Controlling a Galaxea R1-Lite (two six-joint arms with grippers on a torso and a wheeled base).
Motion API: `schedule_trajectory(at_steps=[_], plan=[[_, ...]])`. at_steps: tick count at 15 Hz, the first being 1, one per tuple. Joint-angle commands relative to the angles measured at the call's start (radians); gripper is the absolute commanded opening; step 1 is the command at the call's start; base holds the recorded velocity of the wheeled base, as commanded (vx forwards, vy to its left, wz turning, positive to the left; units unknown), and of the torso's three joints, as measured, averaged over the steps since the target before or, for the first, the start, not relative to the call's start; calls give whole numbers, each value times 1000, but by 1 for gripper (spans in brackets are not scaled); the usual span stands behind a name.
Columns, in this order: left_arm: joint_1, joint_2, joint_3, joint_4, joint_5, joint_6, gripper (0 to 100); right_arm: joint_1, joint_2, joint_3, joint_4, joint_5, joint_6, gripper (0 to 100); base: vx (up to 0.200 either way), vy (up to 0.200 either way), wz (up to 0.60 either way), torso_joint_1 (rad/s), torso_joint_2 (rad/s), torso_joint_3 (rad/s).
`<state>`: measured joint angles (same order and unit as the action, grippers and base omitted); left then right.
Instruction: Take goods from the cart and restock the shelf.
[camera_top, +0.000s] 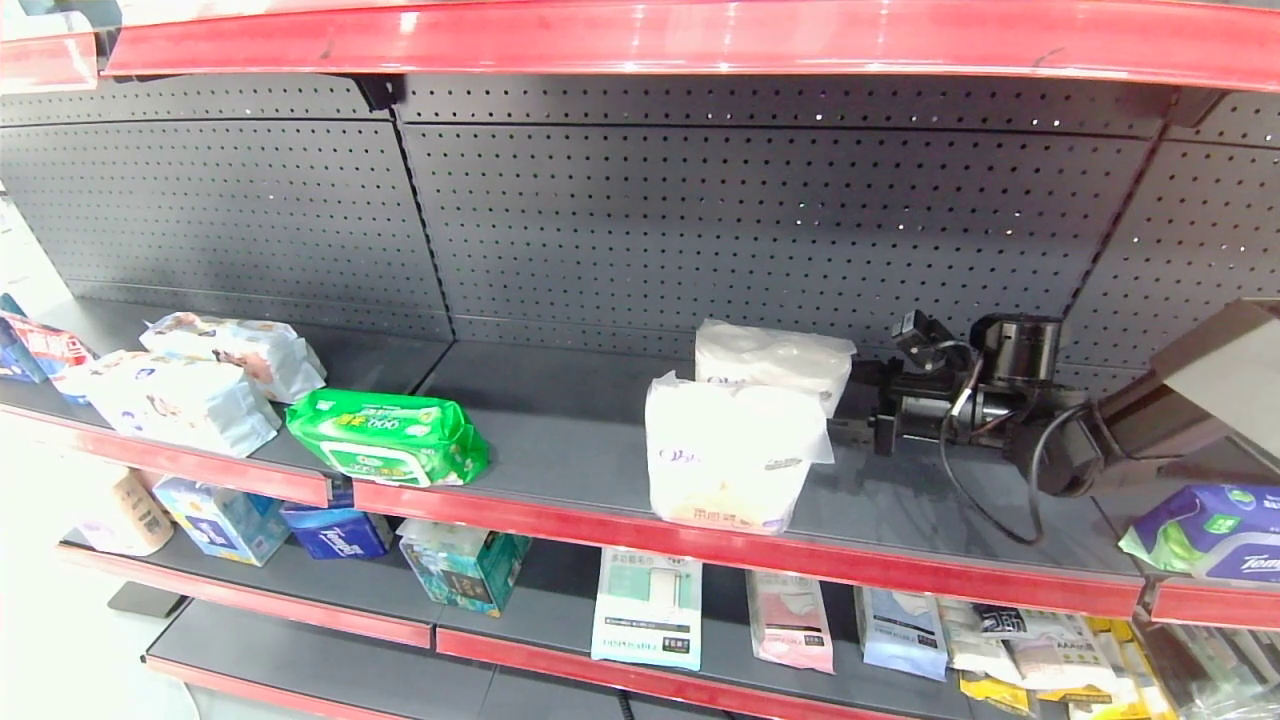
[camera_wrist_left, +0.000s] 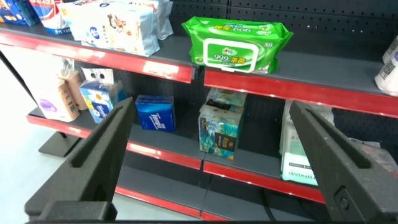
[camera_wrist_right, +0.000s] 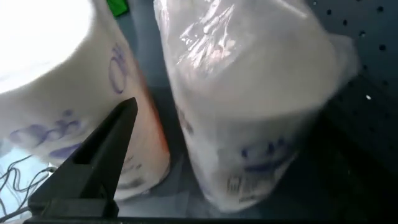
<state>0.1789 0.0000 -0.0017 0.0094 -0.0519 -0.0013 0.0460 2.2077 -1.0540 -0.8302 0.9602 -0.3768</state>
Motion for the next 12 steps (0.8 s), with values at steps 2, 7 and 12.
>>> schedule_trajectory(at_steps=[2,7,12], plan=[[1,0,0,0,0,0,100,-52,-74,80,-6,3,-16,100,0,0,0,0,0,0],[1,0,0,0,0,0,100,-127,-126,175,0,-44,-7,100,0,0,0,0,0,0],[1,0,0,0,0,0,100,-190,-445,450,3,-520,95,100,0,0,0,0,0,0]])
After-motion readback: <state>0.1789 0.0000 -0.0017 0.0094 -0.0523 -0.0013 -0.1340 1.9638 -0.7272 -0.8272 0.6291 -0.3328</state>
